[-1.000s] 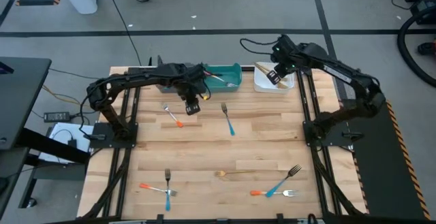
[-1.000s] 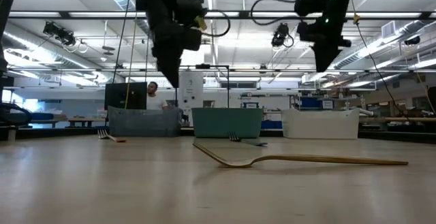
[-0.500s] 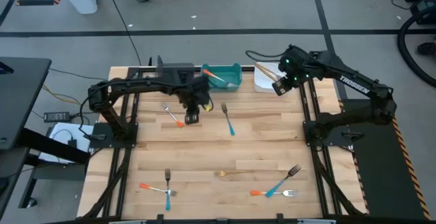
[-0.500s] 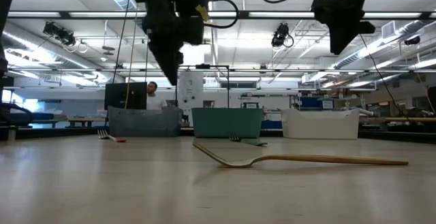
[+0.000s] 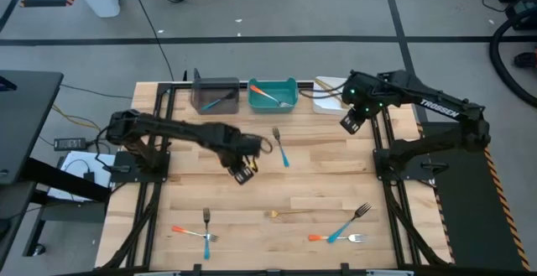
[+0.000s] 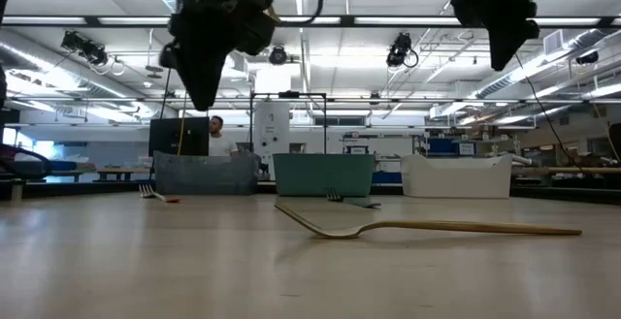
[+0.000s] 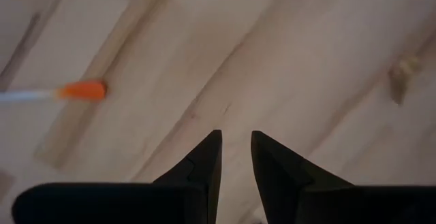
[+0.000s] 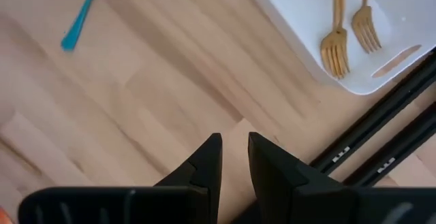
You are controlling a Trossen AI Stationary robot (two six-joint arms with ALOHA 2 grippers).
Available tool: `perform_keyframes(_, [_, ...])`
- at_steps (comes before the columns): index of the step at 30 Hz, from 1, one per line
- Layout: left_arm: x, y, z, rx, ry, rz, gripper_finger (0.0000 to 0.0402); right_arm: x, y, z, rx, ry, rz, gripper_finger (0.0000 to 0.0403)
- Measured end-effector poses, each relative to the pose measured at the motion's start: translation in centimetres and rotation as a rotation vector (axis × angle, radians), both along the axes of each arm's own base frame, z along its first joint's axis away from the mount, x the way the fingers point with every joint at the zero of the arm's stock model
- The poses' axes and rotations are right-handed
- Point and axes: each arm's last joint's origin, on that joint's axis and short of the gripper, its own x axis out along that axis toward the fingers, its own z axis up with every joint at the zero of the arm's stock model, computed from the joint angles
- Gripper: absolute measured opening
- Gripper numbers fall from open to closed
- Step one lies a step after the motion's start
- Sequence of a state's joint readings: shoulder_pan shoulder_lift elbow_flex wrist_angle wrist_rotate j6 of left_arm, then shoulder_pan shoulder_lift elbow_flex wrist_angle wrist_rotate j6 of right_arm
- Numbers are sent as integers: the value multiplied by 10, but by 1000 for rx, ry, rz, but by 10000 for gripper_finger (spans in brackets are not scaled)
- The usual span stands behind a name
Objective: Sort silverware by color (type)
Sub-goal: Put the bottom left blue fork into the black bin
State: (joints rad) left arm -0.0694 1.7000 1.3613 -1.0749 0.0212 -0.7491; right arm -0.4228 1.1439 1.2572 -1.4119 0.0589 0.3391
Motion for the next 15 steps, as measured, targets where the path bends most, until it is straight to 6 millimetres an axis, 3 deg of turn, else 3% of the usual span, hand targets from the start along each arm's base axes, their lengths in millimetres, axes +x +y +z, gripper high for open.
perform_keyframes(7, [-12, -42, -8, 54, 32, 254, 89, 5, 13, 0, -6, 8, 111, 80])
perform_keyframes(15, [-48, -96, -41, 48, 141, 487, 89, 8, 27, 1, -11, 4, 207, 80])
